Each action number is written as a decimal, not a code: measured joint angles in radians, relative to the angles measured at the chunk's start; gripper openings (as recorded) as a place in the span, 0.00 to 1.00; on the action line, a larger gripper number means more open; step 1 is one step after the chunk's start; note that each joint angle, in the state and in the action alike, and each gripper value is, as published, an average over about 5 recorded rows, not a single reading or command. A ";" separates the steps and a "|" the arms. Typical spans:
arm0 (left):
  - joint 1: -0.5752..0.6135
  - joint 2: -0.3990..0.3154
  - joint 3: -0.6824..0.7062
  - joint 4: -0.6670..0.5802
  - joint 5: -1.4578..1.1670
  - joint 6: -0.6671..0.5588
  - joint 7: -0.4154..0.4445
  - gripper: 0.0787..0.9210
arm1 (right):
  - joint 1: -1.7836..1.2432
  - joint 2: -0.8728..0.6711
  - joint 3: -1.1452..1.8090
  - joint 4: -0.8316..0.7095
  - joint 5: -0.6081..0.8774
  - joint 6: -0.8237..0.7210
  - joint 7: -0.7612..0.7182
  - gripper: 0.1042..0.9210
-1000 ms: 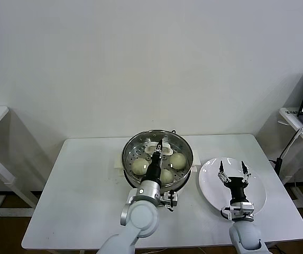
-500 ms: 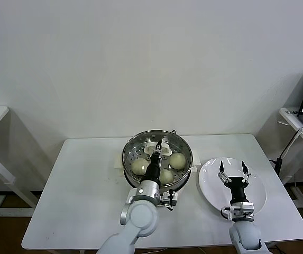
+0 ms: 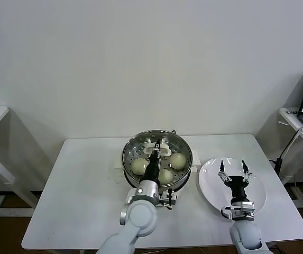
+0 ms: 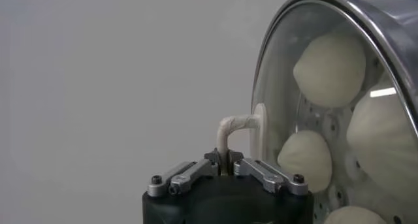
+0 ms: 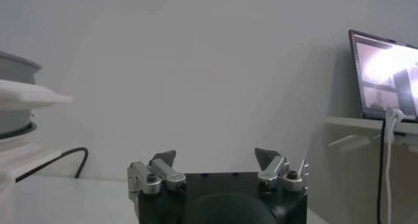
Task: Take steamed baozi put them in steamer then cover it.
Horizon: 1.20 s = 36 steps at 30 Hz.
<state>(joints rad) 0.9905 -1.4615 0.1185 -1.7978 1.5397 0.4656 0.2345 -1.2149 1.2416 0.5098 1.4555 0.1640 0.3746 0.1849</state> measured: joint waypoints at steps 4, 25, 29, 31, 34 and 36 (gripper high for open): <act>0.008 0.004 0.000 -0.012 -0.002 0.001 0.000 0.43 | 0.000 0.001 -0.001 0.000 -0.001 0.000 0.000 0.88; 0.107 0.133 -0.010 -0.239 -0.121 0.012 0.010 0.88 | 0.004 -0.010 -0.007 0.015 0.005 -0.017 0.008 0.88; 0.155 0.178 -0.056 -0.320 -0.175 0.002 -0.010 0.88 | -0.002 -0.016 -0.011 0.027 0.018 -0.035 0.014 0.88; 0.191 0.197 -0.095 -0.356 -0.213 -0.006 -0.029 0.88 | -0.006 -0.019 -0.011 0.034 0.028 -0.046 0.015 0.88; 0.256 0.213 -0.177 -0.392 -0.299 -0.029 -0.076 0.88 | -0.015 -0.026 -0.010 0.048 0.047 -0.060 0.011 0.88; 0.301 0.218 -0.241 -0.401 -0.379 -0.059 -0.120 0.88 | -0.022 -0.030 -0.010 0.058 0.064 -0.068 0.007 0.88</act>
<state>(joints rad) 1.2910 -1.2434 -0.1224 -2.1988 1.1605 0.4065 0.1140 -1.2365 1.2111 0.4999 1.5137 0.2278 0.3069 0.1916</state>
